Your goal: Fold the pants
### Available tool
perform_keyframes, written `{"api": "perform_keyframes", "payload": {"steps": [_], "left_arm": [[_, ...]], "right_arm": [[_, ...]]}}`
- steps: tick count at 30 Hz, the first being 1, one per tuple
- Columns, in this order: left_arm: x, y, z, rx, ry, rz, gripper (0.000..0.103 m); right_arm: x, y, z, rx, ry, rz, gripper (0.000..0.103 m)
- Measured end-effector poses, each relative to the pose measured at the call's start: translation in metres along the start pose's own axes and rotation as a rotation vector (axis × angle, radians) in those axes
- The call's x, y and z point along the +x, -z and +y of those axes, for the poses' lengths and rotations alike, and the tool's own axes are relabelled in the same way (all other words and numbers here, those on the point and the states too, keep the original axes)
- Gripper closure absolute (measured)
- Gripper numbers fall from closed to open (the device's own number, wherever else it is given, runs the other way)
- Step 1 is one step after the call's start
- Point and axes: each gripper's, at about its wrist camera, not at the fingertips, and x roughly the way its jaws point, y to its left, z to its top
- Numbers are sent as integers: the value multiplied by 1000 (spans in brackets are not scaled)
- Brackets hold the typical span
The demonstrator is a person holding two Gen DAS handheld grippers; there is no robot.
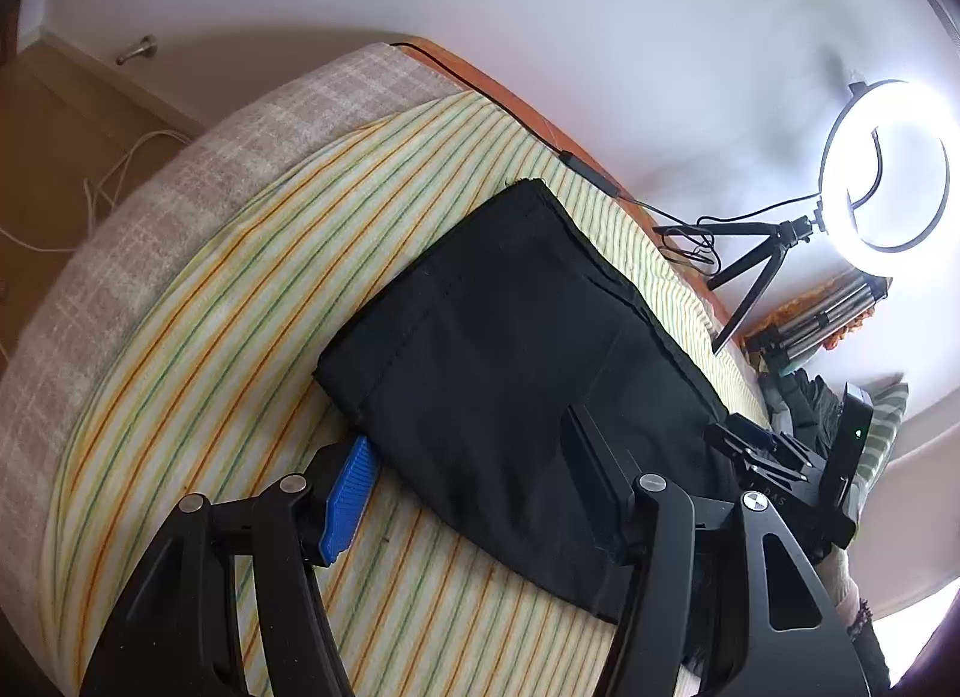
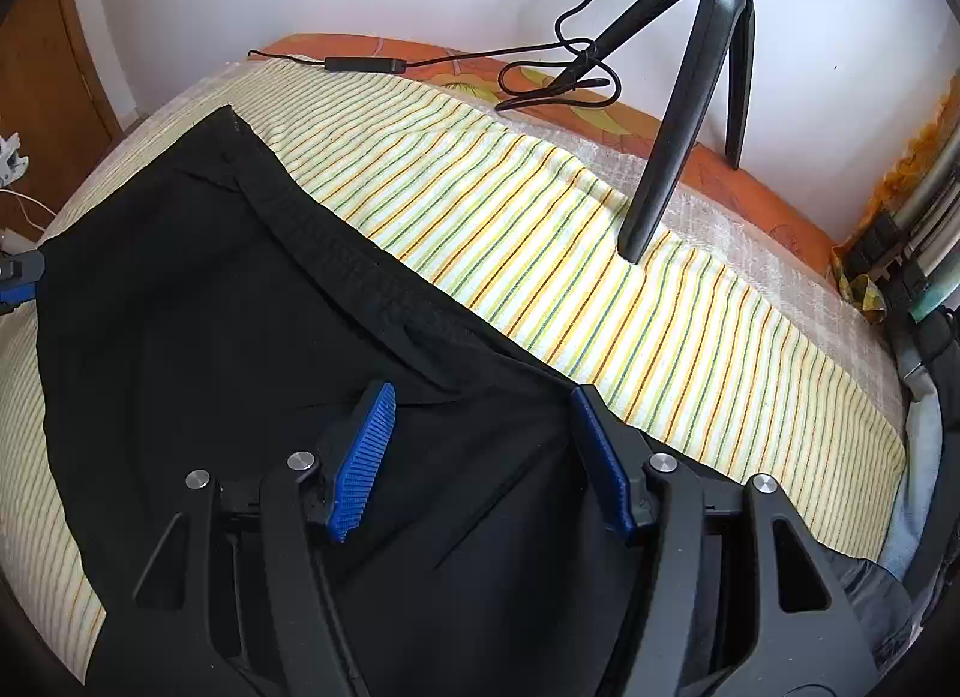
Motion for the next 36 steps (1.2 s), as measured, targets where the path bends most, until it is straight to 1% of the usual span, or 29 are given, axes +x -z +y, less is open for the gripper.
{"api": "perform_keyframes", "payload": {"steps": [1, 4, 5, 6, 8, 10, 12, 16, 17, 18, 19, 21, 23, 25, 26, 27, 28, 29, 30, 33, 34, 35, 36], "left_arm": [[1, -2, -1, -2, 6, 0, 43], [2, -8, -3, 4, 35, -9, 47], [2, -10, -5, 11, 32, -20, 63], [2, -12, -7, 30, 20, -34, 82], [2, -14, -11, 54, -1, -50, 90], [2, -14, -16, 76, 1, -61, 93], [0, -13, -27, 132, -11, -79, 97], [-3, -5, -51, 251, -2, -106, 97], [-3, -2, -58, 283, 11, -106, 97], [-3, 2, -65, 319, 2, -109, 97], [-4, 5, -69, 333, -11, -118, 97], [-4, 3, -65, 317, -35, -127, 97], [-3, -2, -53, 264, -46, -119, 97], [-1, -8, -36, 185, -21, -81, 90], [-1, -10, -28, 147, -15, -60, 80], [-3, -11, -21, 122, -16, -48, 63], [-5, -12, -14, 91, -22, -37, 53], [-8, -13, -6, 46, -7, -25, 43], [-11, -14, 4, -9, 16, -8, 38], [-16, -10, 34, -179, 70, 28, 37], [-15, -8, 40, -208, 79, 31, 37], [-14, -6, 45, -228, 103, 29, 37], [-13, -5, 46, -221, 112, 8, 37]], "right_arm": [[0, -2, -2, 9, 2, 5, 41], [1, -3, -3, 11, 6, 13, 41], [0, -2, -2, 10, 8, 14, 41], [0, -2, -3, 13, 6, 13, 41], [1, -3, -4, 23, 1, 13, 41], [1, -3, -3, 26, 0, 13, 41], [0, -2, -3, 28, 1, 20, 41], [-6, -1, -3, 38, -4, 25, 39], [-10, 0, -3, 43, -9, 18, 39], [-14, 0, -3, 49, -21, 11, 39], [-16, 1, -3, 51, -29, 7, 38], [-19, 2, -1, 37, -29, 8, 38], [-19, 2, 1, 19, -18, 11, 38], [-18, 2, 1, 17, -16, 12, 38], [-17, 3, 2, 17, -17, 12, 38], [-16, 3, 2, 15, -15, 14, 38], [-15, 4, 2, 9, -9, 16, 38], [-14, 5, 3, 2, -1, 18, 38], [-13, 6, 3, -4, 3, 20, 38], [-11, 7, 5, -15, 3, 19, 38], [-11, 6, 5, -14, 1, 19, 38], [-10, 5, 5, -12, -1, 19, 38], [-10, 4, 6, -10, -3, 19, 38]]}}
